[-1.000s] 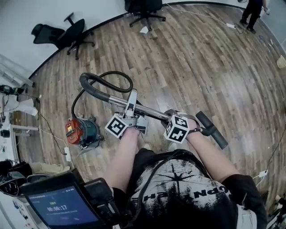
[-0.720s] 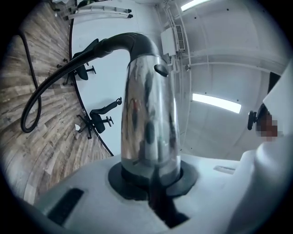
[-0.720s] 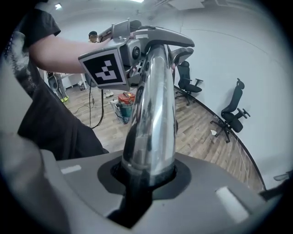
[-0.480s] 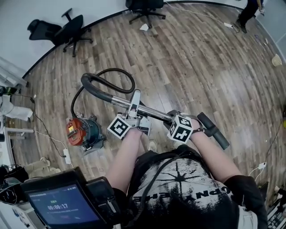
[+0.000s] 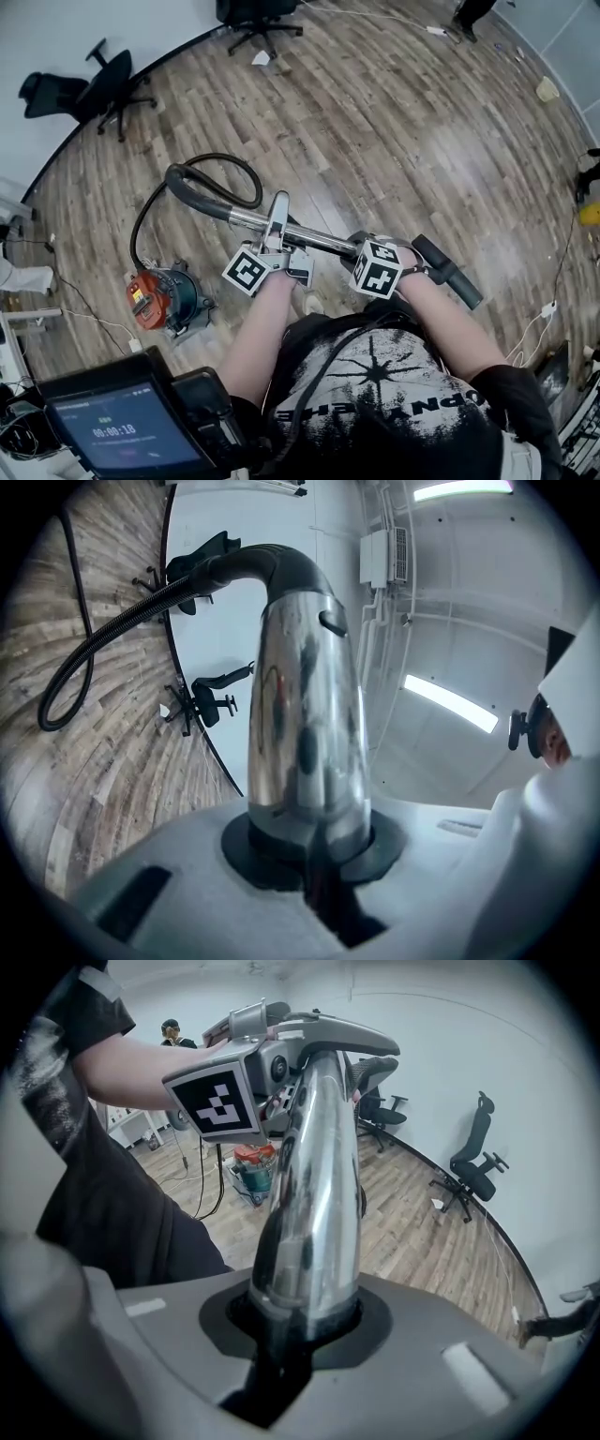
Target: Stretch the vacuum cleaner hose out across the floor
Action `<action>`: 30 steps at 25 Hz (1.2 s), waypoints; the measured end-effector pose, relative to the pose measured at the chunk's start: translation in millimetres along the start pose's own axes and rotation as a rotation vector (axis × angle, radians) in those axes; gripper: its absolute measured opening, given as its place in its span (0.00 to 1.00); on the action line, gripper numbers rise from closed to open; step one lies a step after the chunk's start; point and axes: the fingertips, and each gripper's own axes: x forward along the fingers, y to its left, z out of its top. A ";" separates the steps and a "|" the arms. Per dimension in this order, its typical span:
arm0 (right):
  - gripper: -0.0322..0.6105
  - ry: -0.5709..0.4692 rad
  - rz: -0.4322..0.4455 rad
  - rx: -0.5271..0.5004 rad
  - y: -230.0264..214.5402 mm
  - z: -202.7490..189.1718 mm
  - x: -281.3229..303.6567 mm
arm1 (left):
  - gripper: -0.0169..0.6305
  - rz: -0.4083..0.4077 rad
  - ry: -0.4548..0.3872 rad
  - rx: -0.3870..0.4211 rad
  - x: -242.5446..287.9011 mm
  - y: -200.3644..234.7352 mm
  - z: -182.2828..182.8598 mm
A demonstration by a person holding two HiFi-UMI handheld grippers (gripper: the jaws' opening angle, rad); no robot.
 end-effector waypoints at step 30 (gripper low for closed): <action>0.19 -0.042 0.275 -0.301 -52.9 -144.6 -34.7 | 0.09 0.162 -0.327 0.094 34.8 3.6 -123.0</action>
